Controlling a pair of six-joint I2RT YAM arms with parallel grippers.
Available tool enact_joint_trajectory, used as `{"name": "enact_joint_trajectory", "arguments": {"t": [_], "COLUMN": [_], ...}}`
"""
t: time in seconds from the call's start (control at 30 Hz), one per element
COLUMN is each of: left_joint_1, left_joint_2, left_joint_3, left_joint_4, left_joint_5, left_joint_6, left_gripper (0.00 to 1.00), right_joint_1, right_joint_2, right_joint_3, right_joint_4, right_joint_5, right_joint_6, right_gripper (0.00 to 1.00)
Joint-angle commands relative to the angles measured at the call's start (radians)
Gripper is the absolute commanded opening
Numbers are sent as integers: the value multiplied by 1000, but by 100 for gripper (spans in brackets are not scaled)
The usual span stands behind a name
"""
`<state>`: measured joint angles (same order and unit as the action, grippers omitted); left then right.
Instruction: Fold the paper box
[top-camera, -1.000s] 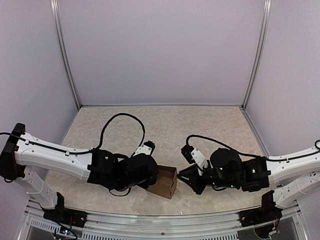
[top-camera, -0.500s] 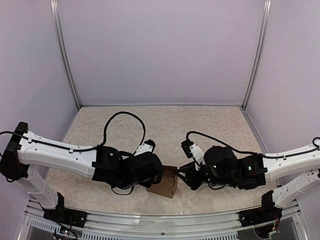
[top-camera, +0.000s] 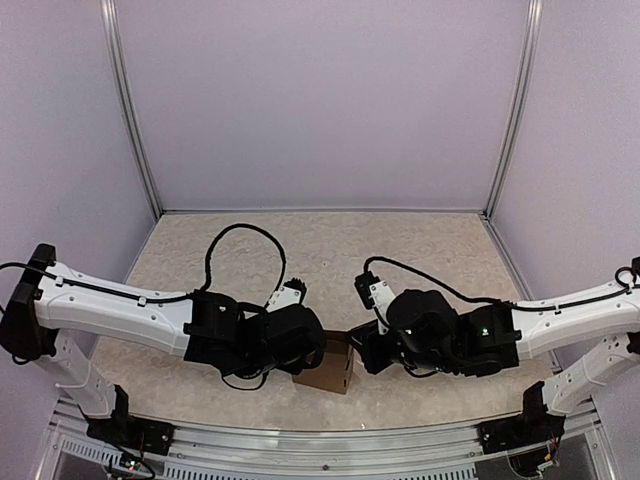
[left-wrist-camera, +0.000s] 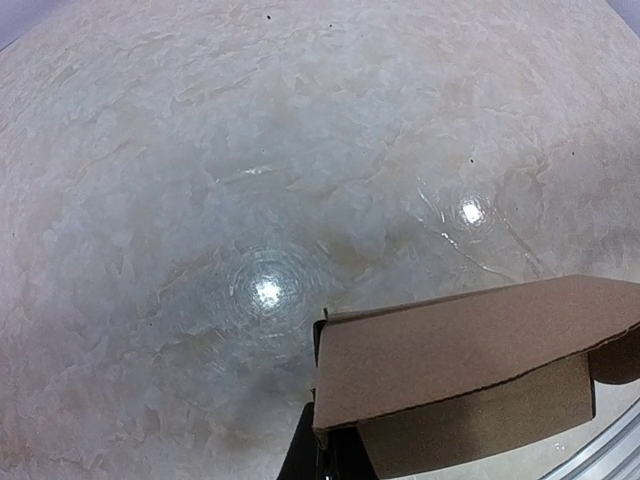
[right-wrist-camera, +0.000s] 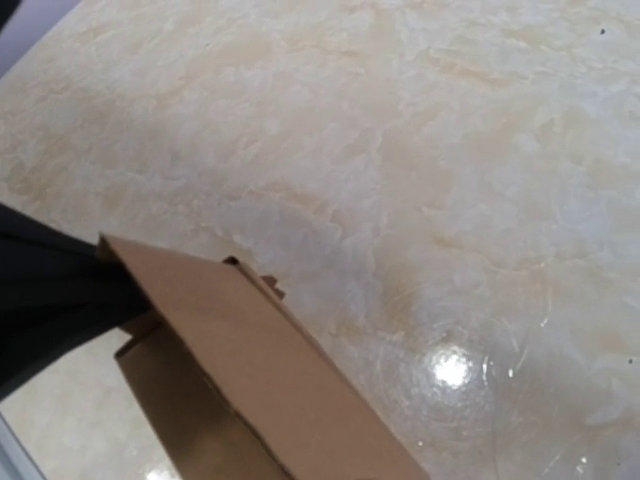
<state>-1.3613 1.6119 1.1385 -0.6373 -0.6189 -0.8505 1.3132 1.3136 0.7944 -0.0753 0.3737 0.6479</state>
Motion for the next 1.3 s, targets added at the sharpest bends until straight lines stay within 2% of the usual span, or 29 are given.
{"name": "enact_joint_trajectory", "arguments": {"t": [0.0, 0.33, 0.7, 0.93, 1.1, 1.27], "left_joint_1": [-12, -12, -24, -56, -59, -42], "left_joint_2": [17, 5, -4, -27, -113, -230], "left_joint_3": [-20, -29, -62, -79, -157, -201], "left_joint_4": [-60, -36, 2, 1, 30, 67], "left_joint_5": [89, 96, 122, 114, 139, 233], "left_joint_6": [-22, -40, -38, -4, 15, 88], "left_gripper": [0, 0, 0, 27, 40, 52], "right_joint_1": [43, 86, 125, 131, 131, 131], "right_joint_2": [51, 96, 168, 207, 212, 214], "right_joint_3": [28, 36, 23, 14, 17, 36], "right_joint_4": [-80, -74, -76, -90, -95, -114], "right_joint_5": [34, 74, 80, 110, 129, 146], "right_joint_6": [47, 108, 164, 183, 172, 139], "right_gripper": [12, 2, 1, 1, 1, 1]}}
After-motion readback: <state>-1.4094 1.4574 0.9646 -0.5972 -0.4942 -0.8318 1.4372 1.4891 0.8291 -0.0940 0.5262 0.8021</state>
